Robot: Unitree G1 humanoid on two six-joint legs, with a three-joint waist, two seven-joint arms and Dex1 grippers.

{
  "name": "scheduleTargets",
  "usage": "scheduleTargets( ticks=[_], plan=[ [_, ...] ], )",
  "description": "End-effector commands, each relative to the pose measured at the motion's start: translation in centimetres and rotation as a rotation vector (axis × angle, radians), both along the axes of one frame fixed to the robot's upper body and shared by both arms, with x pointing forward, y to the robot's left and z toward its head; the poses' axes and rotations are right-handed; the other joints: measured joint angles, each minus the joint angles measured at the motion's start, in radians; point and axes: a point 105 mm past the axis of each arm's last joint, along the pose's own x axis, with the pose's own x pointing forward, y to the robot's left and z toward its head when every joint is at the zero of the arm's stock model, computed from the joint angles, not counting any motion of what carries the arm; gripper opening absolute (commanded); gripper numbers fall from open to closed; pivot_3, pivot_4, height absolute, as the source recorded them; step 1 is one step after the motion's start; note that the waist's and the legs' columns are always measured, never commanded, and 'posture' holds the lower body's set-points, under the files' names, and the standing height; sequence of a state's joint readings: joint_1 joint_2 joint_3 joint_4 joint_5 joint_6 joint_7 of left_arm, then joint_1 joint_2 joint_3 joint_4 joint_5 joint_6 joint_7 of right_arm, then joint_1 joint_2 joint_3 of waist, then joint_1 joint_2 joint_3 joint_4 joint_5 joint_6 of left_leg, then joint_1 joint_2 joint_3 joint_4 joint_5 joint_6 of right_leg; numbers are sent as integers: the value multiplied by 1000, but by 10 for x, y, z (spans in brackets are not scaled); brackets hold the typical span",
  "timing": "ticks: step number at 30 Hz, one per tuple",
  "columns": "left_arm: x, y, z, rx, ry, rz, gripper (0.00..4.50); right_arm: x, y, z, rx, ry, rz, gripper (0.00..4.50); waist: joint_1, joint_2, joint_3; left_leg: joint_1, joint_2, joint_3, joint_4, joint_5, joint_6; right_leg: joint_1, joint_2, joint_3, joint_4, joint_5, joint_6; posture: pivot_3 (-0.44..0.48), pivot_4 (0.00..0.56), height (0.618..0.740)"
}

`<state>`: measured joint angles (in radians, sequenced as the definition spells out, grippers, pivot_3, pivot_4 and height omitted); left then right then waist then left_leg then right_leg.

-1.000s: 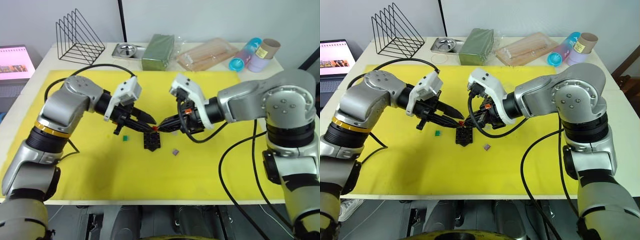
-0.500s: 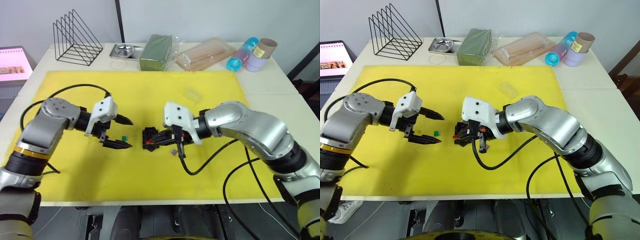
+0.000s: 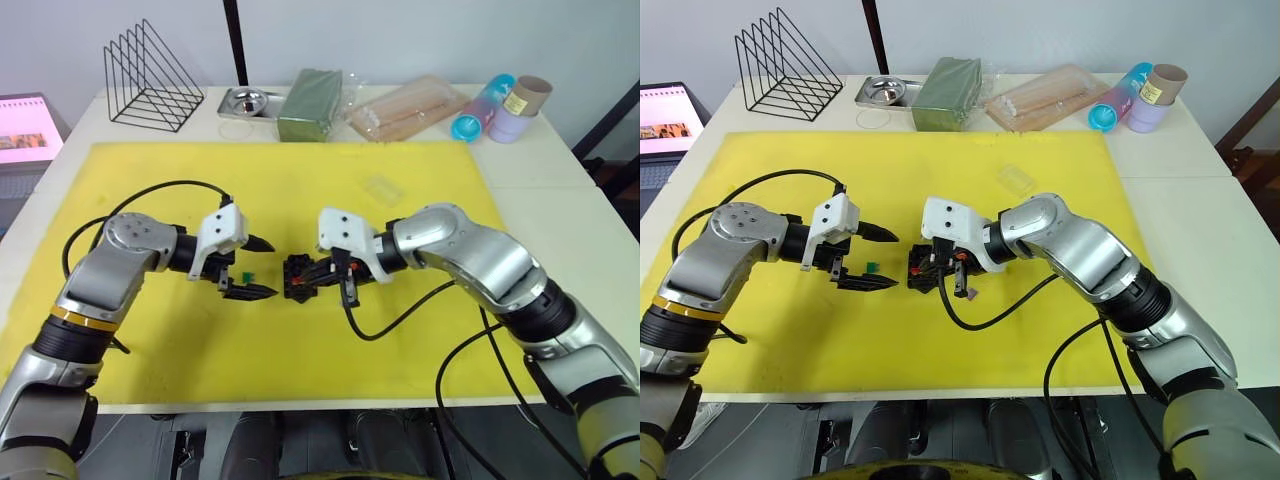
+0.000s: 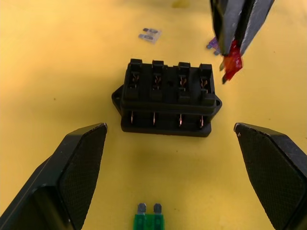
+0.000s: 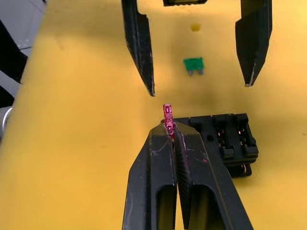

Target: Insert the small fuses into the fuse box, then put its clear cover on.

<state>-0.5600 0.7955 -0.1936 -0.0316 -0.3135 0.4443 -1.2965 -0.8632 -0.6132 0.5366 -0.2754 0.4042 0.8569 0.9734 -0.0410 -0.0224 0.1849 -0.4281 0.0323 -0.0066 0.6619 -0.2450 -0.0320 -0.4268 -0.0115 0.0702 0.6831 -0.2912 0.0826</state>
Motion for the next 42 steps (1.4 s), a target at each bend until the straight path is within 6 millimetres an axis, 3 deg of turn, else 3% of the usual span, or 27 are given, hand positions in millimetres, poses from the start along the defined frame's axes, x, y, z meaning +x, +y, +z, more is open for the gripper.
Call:
scheduleTargets(
  ticks=[1,42],
  plan=[
    [-2,-3,7,-4,-39,-13,4476,0,5,10,10,-44,28,0,0,0,0,0,0,0,0,0,0,0,0,0,0,0,0,0,150,740],
    [-3,-9,4,-13,-42,-5,4476,6,0,-10,-54,-2,-10,0,-1,0,0,0,0,0,0,0,0,0,0,0,1,0,0,0,150,740]
  ],
)
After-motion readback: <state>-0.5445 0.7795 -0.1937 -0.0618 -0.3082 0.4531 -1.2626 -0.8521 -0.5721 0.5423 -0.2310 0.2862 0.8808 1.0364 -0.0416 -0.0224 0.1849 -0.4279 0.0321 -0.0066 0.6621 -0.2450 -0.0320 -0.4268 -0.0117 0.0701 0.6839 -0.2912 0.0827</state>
